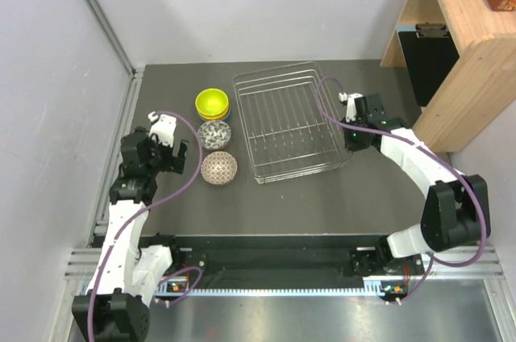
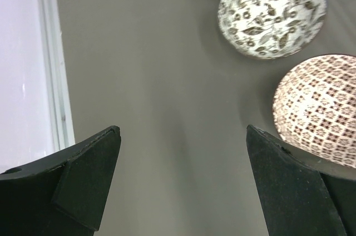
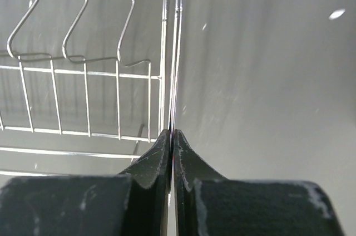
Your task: Load the bowls into the dish rack
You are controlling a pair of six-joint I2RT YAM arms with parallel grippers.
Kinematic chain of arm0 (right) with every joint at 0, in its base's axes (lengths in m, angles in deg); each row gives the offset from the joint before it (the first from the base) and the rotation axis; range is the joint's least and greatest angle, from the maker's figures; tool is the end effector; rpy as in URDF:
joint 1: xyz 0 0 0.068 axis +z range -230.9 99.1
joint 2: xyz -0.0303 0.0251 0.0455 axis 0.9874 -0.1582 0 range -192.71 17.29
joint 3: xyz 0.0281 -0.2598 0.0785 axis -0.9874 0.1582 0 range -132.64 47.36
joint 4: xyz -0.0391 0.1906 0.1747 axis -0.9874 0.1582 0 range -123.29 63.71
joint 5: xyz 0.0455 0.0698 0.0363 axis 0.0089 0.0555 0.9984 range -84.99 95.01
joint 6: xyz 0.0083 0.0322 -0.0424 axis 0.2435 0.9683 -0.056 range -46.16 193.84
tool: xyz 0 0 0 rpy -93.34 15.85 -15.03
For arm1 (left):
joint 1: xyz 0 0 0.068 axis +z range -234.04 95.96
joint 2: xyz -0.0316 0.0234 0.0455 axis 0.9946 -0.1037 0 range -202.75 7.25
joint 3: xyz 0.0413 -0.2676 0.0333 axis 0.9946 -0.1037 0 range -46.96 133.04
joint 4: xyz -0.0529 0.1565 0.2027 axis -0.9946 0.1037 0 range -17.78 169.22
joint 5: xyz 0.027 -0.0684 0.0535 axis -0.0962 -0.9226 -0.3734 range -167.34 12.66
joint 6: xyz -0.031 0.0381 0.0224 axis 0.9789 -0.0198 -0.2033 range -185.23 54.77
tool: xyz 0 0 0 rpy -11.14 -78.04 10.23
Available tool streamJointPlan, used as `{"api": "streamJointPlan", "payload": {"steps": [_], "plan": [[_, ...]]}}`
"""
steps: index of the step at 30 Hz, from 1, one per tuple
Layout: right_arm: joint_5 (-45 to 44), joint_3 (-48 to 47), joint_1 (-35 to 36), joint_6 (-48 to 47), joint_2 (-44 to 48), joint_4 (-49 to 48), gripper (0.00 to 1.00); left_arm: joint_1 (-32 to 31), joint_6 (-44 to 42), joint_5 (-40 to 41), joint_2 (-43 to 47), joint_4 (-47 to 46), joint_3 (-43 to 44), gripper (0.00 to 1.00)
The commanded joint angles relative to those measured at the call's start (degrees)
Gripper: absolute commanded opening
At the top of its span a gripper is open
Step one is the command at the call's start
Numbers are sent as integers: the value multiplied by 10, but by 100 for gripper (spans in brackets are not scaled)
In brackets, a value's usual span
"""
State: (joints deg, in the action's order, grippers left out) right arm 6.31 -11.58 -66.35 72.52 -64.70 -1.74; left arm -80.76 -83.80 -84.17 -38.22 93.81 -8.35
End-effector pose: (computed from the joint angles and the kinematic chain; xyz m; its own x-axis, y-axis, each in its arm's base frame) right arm 0.2860 0.0750 0.2450 -0.7827 -0.2270 -0.5795 -0.2821 0.9594 0.0052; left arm 0.1814 0.0061 0.2799 -0.4358 0.2916 -0.8515 0.1965 0.9541 0.2261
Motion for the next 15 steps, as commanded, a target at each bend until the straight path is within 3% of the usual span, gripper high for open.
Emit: {"api": "streamJointPlan", "payload": {"steps": [1, 4, 8, 15], "plan": [[23, 11, 42, 8, 52, 11, 0, 1, -26, -54, -10, 6, 38, 99], [17, 22, 70, 7, 66, 13, 0, 1, -36, -72, -15, 14, 48, 99], [-9, 8, 82, -6, 59, 19, 28, 1, -41, -86, -21, 13, 54, 99], [-54, -88, 81, -39, 9, 47, 43, 1, -47, -135, -74, -22, 83, 99]]}}
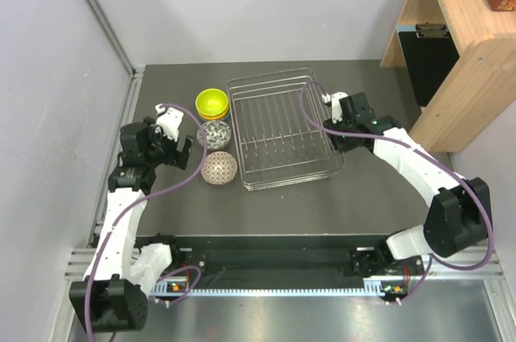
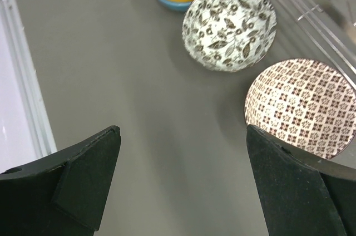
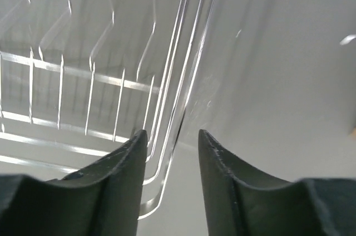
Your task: Load the bowls into the dish rack
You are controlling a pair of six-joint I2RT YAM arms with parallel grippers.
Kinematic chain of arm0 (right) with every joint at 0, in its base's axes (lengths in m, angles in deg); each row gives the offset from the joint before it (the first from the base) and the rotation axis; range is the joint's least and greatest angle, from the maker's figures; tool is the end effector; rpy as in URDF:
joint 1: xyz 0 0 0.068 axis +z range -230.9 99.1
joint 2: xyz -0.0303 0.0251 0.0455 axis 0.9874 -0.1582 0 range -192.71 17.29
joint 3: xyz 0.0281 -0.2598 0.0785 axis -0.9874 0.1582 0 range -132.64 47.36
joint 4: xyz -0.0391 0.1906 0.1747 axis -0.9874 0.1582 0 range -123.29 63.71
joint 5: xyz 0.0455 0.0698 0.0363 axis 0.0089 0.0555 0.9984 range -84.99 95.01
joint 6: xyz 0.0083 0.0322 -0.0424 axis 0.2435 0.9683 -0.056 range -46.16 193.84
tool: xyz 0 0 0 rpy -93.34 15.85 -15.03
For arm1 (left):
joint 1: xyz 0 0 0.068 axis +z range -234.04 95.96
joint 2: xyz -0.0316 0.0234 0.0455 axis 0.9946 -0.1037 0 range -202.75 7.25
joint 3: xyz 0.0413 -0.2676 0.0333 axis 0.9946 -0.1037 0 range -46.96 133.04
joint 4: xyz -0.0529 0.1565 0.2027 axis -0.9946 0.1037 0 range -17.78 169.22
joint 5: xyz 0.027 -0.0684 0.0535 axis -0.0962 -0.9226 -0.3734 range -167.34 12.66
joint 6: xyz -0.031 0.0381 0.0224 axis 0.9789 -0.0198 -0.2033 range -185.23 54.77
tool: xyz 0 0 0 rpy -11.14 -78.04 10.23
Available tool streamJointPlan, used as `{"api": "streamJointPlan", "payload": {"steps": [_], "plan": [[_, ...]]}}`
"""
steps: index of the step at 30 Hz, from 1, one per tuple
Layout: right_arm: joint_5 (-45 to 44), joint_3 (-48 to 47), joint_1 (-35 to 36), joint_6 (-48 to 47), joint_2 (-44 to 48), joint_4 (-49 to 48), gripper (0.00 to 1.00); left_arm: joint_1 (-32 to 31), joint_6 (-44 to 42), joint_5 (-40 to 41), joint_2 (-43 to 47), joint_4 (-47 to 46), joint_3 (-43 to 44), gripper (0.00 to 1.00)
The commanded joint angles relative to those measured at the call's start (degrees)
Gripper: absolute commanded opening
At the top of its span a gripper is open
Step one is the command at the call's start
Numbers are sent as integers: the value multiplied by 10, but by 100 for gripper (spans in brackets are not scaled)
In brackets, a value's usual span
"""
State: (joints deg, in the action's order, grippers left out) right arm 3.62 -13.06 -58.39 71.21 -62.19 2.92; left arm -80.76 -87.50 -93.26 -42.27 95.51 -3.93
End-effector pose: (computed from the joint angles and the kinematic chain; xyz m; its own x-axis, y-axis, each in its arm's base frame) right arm 0.2641 0.1084 0.2598 -0.7415 -0.3570 -0.5681 -0.4045 0.9134 -0.0460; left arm 0.1931 0.0012 0.2924 -0.3898 0.3426 -0.8548 0.3569 0.9119 0.2027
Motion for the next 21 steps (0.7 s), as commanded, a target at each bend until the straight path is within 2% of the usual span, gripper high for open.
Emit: {"api": "streamJointPlan", "payload": {"steps": [1, 6, 8, 12, 16, 21], "plan": [[-26, -86, 0, -37, -31, 3, 47, 1, -9, -47, -46, -45, 53, 99], [-31, -190, -11, -51, -93, -20, 47, -5, 18, -75, -157, -90, 138, 99], [-41, -250, -18, -57, -145, -26, 46, -19, 29, -66, -218, -94, 171, 99], [-49, -370, -26, -62, -257, -9, 46, -65, 33, -6, -312, -91, 257, 97], [-64, -469, -36, -55, -362, 4, 46, -110, 22, 66, -385, -97, 303, 97], [-55, -523, -82, -14, -390, -27, 46, -134, 30, 118, -468, -85, 367, 96]]}}
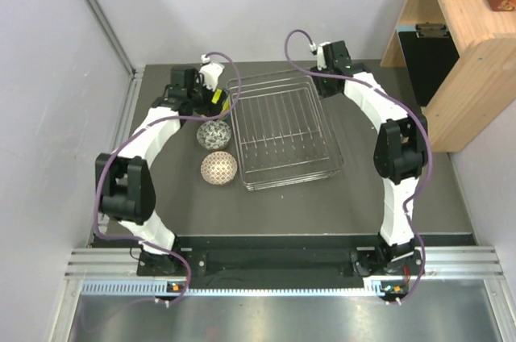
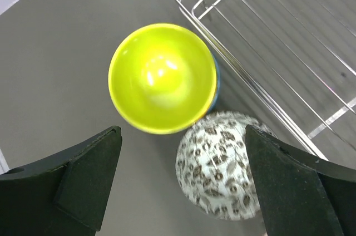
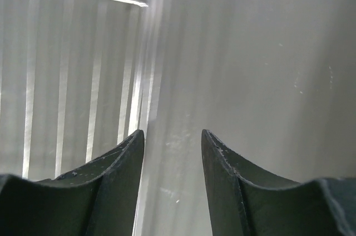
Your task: Load the bowls into the dish rack
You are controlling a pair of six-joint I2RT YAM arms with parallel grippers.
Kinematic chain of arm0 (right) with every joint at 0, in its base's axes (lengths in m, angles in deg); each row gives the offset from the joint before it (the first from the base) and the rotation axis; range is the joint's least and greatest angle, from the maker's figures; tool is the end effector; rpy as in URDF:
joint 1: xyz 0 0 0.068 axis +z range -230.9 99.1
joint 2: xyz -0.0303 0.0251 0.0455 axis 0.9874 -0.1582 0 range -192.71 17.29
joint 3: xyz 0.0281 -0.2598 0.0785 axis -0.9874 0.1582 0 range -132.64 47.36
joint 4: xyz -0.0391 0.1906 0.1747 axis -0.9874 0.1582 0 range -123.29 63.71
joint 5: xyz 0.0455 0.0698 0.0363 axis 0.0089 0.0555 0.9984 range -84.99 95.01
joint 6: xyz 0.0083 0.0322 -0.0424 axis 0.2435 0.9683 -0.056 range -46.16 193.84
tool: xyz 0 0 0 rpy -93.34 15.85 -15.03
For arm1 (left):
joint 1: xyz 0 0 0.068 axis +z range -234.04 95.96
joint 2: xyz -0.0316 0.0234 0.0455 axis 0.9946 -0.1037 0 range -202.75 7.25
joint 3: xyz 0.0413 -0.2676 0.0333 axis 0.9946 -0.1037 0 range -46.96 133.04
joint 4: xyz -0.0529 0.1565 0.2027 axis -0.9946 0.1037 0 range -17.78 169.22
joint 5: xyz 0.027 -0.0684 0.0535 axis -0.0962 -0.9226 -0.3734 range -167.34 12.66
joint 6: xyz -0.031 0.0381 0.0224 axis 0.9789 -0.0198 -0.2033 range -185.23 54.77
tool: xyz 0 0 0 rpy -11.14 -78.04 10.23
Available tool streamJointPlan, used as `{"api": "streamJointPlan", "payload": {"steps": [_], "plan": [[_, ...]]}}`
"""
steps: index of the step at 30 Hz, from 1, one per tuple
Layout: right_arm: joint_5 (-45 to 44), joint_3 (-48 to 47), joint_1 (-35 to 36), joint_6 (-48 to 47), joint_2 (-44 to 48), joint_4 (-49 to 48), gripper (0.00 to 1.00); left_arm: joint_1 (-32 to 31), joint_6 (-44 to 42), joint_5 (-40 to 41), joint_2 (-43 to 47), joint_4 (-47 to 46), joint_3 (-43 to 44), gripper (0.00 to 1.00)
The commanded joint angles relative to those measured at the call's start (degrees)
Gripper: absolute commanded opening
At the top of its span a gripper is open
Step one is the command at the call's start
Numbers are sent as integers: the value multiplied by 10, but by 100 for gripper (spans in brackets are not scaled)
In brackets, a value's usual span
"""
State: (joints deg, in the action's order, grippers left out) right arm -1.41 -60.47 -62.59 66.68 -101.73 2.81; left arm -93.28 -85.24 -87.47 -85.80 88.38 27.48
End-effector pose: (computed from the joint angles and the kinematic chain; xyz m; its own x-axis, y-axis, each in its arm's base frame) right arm 0.4516 0.1451 0.2754 -0.6623 -0.3496 -0.6627 -0.3253 0.9309 -0.1660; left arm 0.3691 -0.0664 0.2936 -0.4262 0.4105 -0.8062 0.4751 0.8599 0.1867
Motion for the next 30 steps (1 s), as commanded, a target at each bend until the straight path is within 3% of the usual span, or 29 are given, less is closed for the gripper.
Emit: {"api": "streamJointPlan", "payload": {"steps": [1, 7, 15, 22, 30], "plan": [[-3, -47, -55, 39, 8, -35, 46, -10, 8, 69, -40, -16, 56, 96], [40, -33, -101, 55, 12, -67, 47, -38, -11, 119, -87, -15, 83, 96], [97, -4, -96, 68, 12, -59, 48, -61, -1, 127, -125, -12, 121, 95], [107, 75, -88, 93, 47, -52, 45, -67, 11, 109, -100, -9, 110, 95], [111, 171, -87, 111, 92, -38, 34, -67, 21, 104, -25, 4, 69, 96]]}}
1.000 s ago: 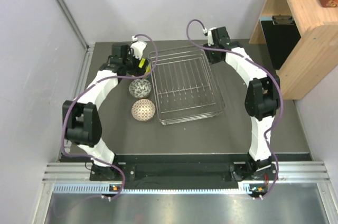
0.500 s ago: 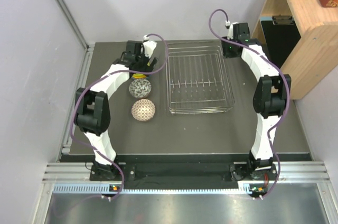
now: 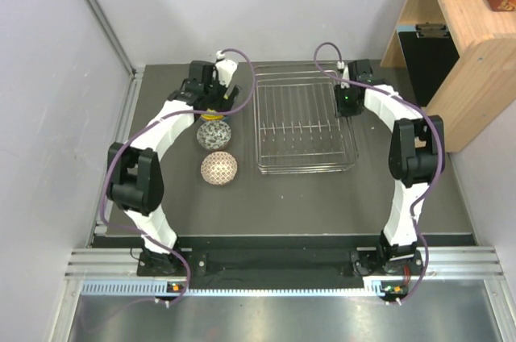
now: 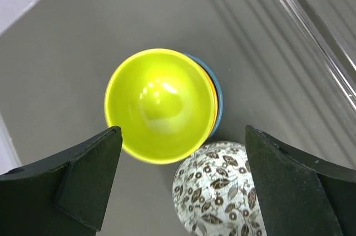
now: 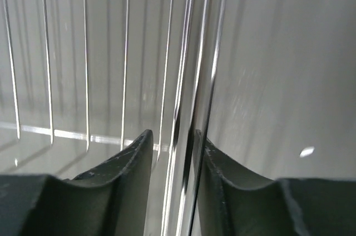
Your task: Load the bowls into the dish rack
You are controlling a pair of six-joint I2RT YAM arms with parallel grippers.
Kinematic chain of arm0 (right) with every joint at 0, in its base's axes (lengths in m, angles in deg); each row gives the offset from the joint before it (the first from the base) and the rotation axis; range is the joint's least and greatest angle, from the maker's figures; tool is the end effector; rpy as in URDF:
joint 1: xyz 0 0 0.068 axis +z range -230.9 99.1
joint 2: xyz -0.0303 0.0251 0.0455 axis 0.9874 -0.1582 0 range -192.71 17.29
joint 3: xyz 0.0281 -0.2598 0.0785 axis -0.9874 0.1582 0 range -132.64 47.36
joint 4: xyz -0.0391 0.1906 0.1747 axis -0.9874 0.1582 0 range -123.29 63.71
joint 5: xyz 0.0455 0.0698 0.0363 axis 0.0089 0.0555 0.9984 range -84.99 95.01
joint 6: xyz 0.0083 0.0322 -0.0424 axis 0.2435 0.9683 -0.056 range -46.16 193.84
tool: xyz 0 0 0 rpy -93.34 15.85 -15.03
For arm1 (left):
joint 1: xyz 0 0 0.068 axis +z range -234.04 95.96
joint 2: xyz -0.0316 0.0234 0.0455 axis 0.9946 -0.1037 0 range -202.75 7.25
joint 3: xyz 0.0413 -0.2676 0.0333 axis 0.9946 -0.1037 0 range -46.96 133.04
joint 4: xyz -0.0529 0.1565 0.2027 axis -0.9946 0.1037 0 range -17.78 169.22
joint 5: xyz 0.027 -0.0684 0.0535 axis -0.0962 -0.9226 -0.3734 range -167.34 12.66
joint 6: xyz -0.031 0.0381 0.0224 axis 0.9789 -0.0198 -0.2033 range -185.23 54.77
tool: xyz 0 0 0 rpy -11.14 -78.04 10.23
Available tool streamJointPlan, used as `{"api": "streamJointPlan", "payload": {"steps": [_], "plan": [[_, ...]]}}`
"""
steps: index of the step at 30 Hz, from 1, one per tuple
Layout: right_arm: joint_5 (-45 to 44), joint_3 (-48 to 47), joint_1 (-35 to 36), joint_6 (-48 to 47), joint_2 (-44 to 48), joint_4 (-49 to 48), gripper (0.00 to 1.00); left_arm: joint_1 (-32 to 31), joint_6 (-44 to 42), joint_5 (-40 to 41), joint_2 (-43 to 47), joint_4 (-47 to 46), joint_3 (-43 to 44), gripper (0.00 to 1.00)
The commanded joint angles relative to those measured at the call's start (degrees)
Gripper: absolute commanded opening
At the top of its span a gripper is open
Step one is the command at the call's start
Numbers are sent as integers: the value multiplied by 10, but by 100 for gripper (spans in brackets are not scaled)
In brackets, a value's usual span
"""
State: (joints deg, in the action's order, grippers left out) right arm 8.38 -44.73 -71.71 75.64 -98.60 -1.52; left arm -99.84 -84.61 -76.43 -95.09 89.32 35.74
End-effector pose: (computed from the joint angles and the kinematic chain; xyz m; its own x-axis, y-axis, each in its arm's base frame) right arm 0.4396 0.0731 0.2167 -0.8199 -0.1009 -0.5635 -0.1666 0.9838 0.0663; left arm 0.3997 -0.1125 0.2799 -0.4569 0.4739 -0.7528 0.4362 0.8569 0.2747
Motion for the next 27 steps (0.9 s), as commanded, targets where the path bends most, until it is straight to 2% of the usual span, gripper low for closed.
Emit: {"api": "streamJointPlan", "payload": {"steps": [1, 7, 19, 22, 27], "plan": [[13, 16, 5, 28, 63, 10, 34, -1, 15, -6, 74, -3, -18, 96], [15, 31, 26, 45, 86, 20, 33, -1, 14, -20, 122, 4, -56, 96], [1, 54, 68, 46, 107, 3, 33, -1, 14, -14, 134, 0, -101, 97], [-7, 34, 68, 29, 107, 15, 34, 0, 14, 20, 128, -10, -100, 97], [10, 3, 65, -12, 117, 46, 40, 3, 18, 23, 124, -16, -98, 99]]}}
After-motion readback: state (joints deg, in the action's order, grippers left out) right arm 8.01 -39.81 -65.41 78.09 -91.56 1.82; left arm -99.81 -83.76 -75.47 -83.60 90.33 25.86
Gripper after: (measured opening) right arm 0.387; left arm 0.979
